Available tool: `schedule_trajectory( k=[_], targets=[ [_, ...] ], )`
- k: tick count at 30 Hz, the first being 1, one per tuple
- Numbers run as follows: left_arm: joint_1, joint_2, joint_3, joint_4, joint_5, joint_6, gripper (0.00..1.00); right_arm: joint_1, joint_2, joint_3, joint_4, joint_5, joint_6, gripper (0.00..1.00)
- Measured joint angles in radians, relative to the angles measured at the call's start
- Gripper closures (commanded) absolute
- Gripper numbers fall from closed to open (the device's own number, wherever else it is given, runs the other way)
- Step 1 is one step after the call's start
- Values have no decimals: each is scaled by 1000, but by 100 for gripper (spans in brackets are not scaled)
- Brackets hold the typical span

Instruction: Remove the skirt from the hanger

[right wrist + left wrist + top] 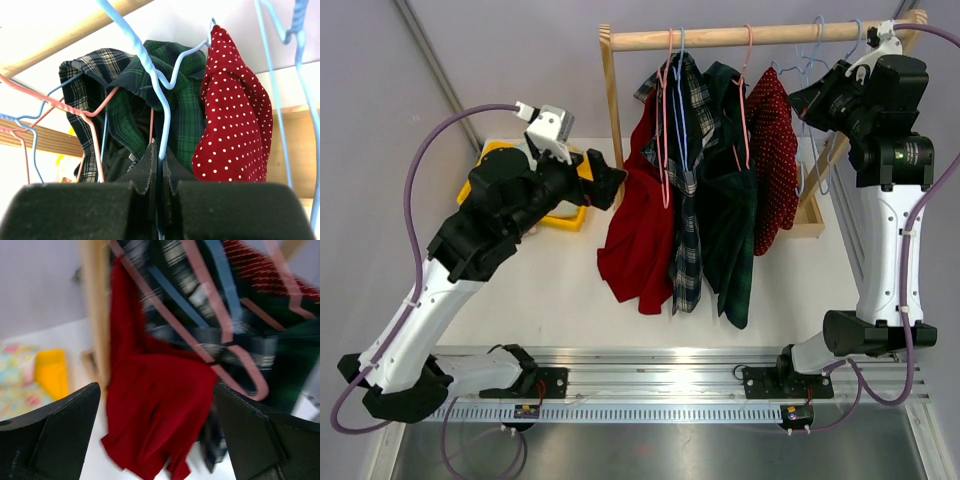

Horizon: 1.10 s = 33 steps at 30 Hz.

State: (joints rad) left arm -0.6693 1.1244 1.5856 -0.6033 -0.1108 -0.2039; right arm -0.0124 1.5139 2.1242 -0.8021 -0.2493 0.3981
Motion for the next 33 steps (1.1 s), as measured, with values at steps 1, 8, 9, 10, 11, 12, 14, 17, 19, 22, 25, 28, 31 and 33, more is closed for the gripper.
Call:
schedule_trajectory(
  k=[1, 8, 9, 10, 11, 12, 14, 17, 19, 22, 25, 28, 31, 33],
  targets=[
    [-43, 11, 27, 10, 2, 6, 1, 0, -11, -13, 1, 6, -3, 100],
    [-392, 105, -10, 189, 103, 89, 1, 0, -210, -186, -7, 26, -12, 100],
    [-443, 142, -14, 209, 105, 100, 1, 0, -235, -191, -25, 27, -13, 100],
    [-484, 183, -15, 234, 106, 108, 1, 0, -256, -192, -43, 27, -14, 100],
    [-514, 224, -13, 251, 105, 113, 1, 0, -271, -192, -55, 27, -16, 100],
    [-546, 272, -6, 262, 103, 119, 1, 0, -286, -192, -64, 28, -19, 100],
    [-587, 373, 29, 267, 96, 128, 1, 0, -304, -190, -67, 29, -27, 100],
    [-624, 497, 102, 264, 78, 137, 1, 0, -299, -177, -64, 32, -39, 100],
    [-634, 552, 154, 249, 63, 144, 1, 0, -287, -176, -57, 34, -42, 100],
    [-642, 576, 211, 243, 47, 151, 1, 0, -258, -176, -29, 50, -44, 100],
    [-644, 573, 250, 255, 32, 155, 1, -1, -218, -161, -6, 55, -44, 100],
    [-645, 563, 254, 262, 26, 155, 1, -1, -185, -139, 3, 58, -43, 100],
    [-649, 562, 253, 261, 22, 155, 1, -1, -158, -79, -30, 59, -44, 100],
    [-653, 562, 253, 261, 20, 155, 1, -1, -146, -23, -51, 64, -44, 100]
  ],
)
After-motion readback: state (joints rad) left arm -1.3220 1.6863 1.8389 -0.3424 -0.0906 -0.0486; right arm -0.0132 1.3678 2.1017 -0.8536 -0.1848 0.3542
